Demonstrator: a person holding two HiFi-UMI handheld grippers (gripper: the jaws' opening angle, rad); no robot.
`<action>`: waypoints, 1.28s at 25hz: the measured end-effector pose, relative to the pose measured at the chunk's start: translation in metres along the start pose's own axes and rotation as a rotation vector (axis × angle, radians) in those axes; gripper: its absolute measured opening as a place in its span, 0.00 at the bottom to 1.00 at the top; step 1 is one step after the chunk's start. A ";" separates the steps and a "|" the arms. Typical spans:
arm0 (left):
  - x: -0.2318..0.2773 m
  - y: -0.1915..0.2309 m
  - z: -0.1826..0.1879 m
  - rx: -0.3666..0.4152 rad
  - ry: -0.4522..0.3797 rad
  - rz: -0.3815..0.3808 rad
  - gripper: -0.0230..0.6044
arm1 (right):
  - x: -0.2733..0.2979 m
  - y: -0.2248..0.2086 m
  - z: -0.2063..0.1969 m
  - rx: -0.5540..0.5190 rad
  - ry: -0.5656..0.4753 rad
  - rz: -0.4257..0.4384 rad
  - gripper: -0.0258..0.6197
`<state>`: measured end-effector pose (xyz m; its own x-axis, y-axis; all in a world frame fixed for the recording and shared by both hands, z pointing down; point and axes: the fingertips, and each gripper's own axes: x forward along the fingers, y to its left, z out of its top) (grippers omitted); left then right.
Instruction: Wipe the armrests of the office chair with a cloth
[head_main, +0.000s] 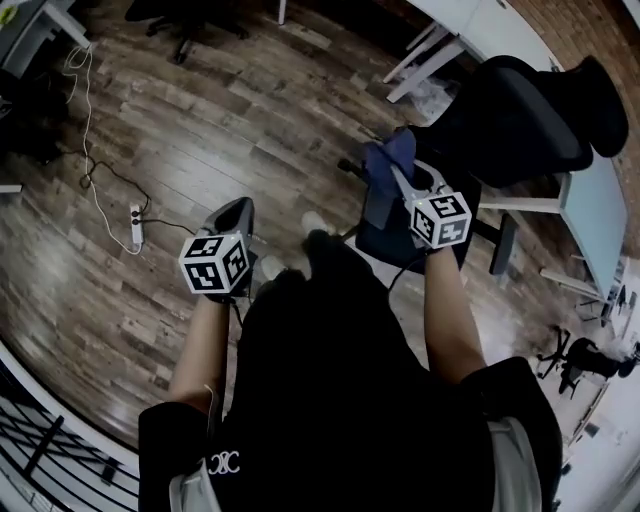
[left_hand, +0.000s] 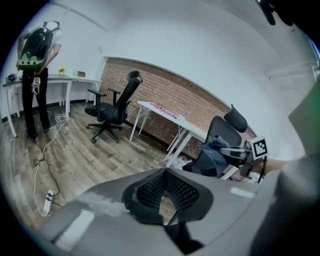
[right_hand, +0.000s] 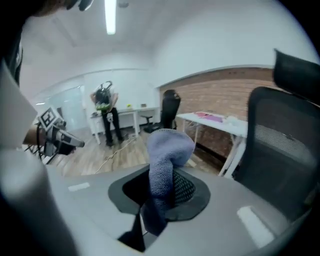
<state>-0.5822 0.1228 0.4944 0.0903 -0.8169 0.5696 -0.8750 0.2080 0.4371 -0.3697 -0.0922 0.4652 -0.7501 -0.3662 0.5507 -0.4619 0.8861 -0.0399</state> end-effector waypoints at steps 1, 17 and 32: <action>0.000 -0.004 0.004 0.018 -0.009 -0.015 0.05 | -0.020 -0.004 0.000 0.036 -0.041 -0.062 0.16; 0.010 -0.155 0.013 0.326 -0.052 -0.285 0.05 | -0.259 -0.049 -0.046 0.245 -0.286 -0.574 0.16; -0.051 -0.319 -0.149 0.417 -0.046 -0.287 0.05 | -0.431 -0.026 -0.191 0.298 -0.403 -0.528 0.16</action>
<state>-0.2365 0.1783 0.4294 0.3423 -0.8344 0.4320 -0.9342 -0.2530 0.2515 0.0560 0.0964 0.3879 -0.4812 -0.8505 0.2121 -0.8766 0.4683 -0.1110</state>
